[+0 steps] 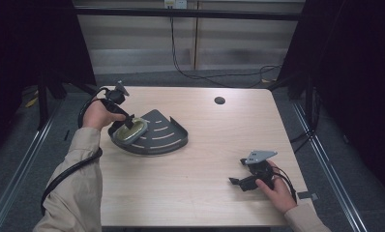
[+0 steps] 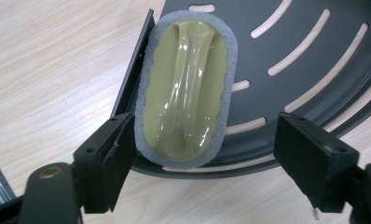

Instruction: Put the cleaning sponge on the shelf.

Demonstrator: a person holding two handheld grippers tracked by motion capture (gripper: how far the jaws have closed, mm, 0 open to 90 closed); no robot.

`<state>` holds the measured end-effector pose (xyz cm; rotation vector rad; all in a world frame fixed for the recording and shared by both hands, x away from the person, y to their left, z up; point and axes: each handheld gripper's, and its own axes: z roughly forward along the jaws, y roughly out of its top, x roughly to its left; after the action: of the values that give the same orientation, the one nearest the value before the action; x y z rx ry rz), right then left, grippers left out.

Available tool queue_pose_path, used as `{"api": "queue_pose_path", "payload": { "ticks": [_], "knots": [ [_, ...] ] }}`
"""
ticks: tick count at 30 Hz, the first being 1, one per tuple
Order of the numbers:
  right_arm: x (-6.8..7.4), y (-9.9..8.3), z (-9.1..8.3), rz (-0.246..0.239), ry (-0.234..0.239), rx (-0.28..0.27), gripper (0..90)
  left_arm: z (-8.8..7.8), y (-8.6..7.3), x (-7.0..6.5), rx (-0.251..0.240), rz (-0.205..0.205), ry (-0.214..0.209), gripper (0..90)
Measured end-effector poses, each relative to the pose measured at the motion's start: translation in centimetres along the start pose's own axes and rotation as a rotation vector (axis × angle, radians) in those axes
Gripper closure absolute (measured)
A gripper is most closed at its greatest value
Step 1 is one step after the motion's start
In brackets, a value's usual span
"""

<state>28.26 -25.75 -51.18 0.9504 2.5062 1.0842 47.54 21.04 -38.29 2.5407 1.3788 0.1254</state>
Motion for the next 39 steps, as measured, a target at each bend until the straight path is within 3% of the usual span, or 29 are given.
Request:
{"api": "queue_pose_path", "payload": {
  "ticks": [17,33,35,39],
  "knots": [
    [0.0,0.0,0.0,0.000,0.000,0.000,11.1,-1.0,-1.0,-0.7,-0.022,0.002,-0.025,16.9],
    [0.0,0.0,0.0,0.000,0.000,0.000,11.1,-1.4,-3.6,-0.8,-0.036,-0.026,-0.041,17.5],
    [0.0,0.0,0.0,-0.001,0.000,0.000,11.1,-1.5,-4.0,-0.7,-0.028,-0.015,-0.045,17.7],
    [0.0,0.0,0.0,0.001,0.000,0.000,11.1,-1.5,-4.8,-0.7,-0.050,-0.021,-0.054,18.0]
  ]
}}
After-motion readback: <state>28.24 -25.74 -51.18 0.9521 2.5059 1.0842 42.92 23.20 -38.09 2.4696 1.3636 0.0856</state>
